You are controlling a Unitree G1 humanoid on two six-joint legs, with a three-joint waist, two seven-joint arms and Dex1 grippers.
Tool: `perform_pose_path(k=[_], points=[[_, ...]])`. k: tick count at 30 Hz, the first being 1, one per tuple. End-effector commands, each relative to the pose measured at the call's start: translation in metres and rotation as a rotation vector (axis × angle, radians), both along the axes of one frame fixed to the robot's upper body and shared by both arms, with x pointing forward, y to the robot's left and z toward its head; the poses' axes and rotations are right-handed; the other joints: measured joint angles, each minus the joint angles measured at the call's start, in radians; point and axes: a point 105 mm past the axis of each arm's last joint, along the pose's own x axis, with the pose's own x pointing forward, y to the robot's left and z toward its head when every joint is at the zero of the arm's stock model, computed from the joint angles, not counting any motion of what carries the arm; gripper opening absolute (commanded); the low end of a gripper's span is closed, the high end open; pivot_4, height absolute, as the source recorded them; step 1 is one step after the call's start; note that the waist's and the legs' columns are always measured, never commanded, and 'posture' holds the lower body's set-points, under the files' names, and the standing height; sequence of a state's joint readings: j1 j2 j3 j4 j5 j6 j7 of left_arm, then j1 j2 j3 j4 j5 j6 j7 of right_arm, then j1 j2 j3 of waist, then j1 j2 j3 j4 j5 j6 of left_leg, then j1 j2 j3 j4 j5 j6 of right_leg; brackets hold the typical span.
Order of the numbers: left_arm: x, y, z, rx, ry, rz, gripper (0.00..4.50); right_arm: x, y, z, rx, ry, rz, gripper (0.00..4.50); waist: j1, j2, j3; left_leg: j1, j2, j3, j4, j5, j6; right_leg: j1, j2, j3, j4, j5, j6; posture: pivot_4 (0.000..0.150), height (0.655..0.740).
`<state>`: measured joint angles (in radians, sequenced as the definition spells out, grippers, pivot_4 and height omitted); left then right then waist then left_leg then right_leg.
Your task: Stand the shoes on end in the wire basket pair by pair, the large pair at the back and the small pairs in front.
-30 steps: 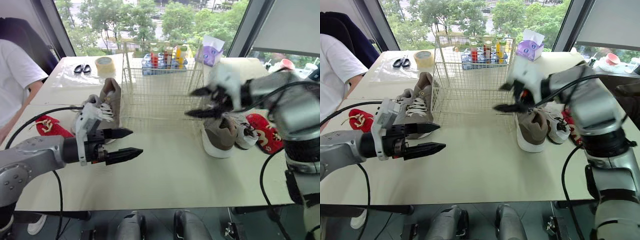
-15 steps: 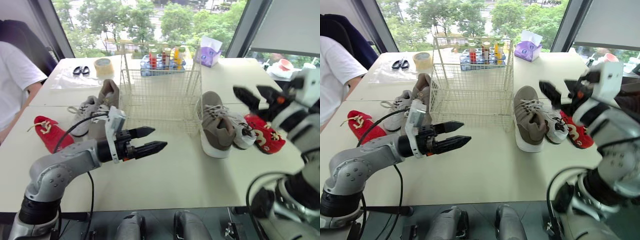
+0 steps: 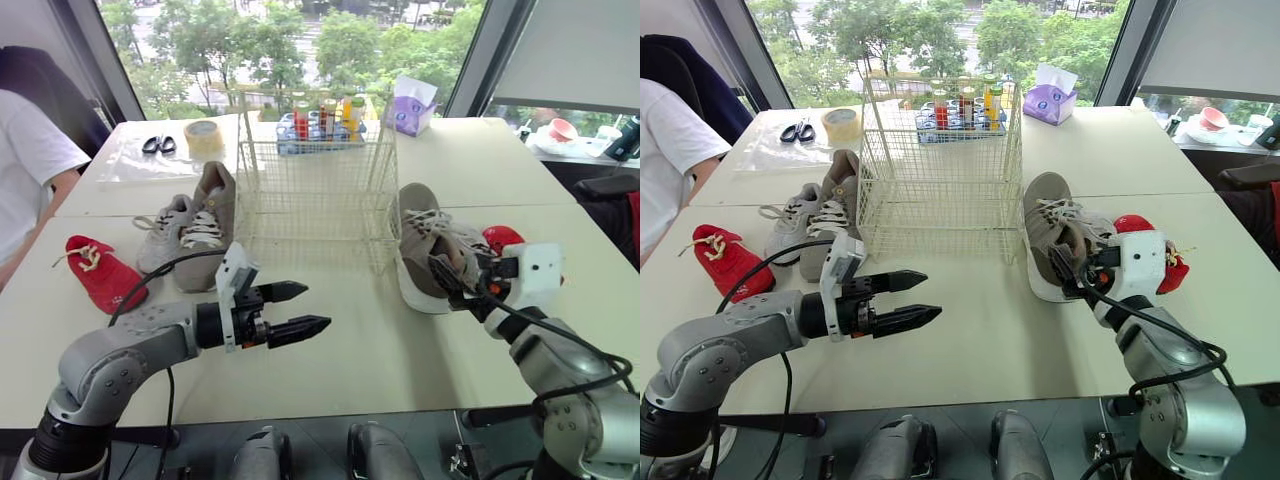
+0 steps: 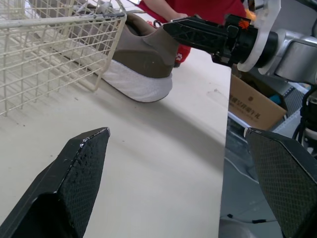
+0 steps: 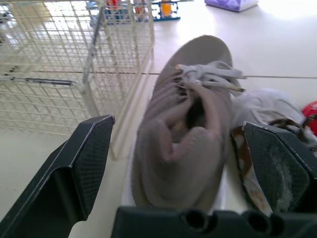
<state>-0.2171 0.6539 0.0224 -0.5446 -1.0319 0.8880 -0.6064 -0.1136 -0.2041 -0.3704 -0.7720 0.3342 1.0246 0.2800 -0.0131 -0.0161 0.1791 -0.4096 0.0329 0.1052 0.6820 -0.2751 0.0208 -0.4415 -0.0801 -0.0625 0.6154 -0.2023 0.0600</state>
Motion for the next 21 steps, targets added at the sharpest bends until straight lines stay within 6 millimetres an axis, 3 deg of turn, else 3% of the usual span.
perform_pose_path(k=[1,6,9,17,18,20,21], points=[[0.001,0.004,0.009,-0.001,-0.059,0.027,4.5,0.017,-0.007,-0.015,-0.069,0.022,-0.063,4.46,0.0,0.0,0.0,0.0,0.0,0.0,0.0,0.0,0.0,0.0,0.0,0.0,0.0,0.0,0.0,0.15,0.74],[0.0,0.005,0.01,-0.001,-0.062,0.028,4.5,0.028,-0.014,-0.038,-0.101,0.08,-0.116,4.46,0.001,0.0,0.0,0.0,0.0,0.0,0.0,0.0,0.0,0.0,0.0,0.0,0.0,0.0,0.0,0.15,0.74],[0.0,0.007,0.01,-0.006,-0.065,0.044,4.5,0.03,-0.013,-0.04,-0.088,0.046,-0.135,3.64,0.0,0.0,0.0,0.0,0.0,0.0,0.0,0.0,0.0,0.0,0.0,0.0,0.0,0.0,0.0,0.15,0.74],[0.003,0.011,0.015,-0.022,-0.06,0.046,4.5,0.026,-0.009,-0.042,-0.053,0.017,-0.159,0.51,0.001,0.0,0.0,0.0,0.0,0.0,0.0,0.0,0.0,0.0,0.0,0.0,-0.001,0.0,0.0,0.15,0.74],[0.003,0.011,0.018,-0.035,-0.055,0.038,4.5,0.026,-0.009,-0.038,-0.046,0.0,-0.166,0.27,0.001,0.0,0.0,0.0,0.0,0.0,-0.001,0.0,0.0,0.0,0.0,0.0,-0.001,0.0,0.0,0.15,0.74],[0.003,0.015,0.025,-0.063,-0.046,0.026,4.5,0.028,-0.011,-0.026,-0.046,-0.052,-0.186,0.27,0.001,0.0,0.0,0.0,0.0,-0.001,-0.001,0.0,0.0,0.0,0.0,0.0,-0.001,0.0,0.0,0.15,0.74],[0.007,0.02,0.034,-0.097,-0.047,0.031,4.5,0.031,-0.015,-0.006,-0.046,-0.125,-0.222,0.27,0.001,0.0,0.0,0.0,0.0,-0.001,-0.001,0.0,0.0,0.0,0.0,0.0,-0.001,0.0,0.0,0.15,0.74]])
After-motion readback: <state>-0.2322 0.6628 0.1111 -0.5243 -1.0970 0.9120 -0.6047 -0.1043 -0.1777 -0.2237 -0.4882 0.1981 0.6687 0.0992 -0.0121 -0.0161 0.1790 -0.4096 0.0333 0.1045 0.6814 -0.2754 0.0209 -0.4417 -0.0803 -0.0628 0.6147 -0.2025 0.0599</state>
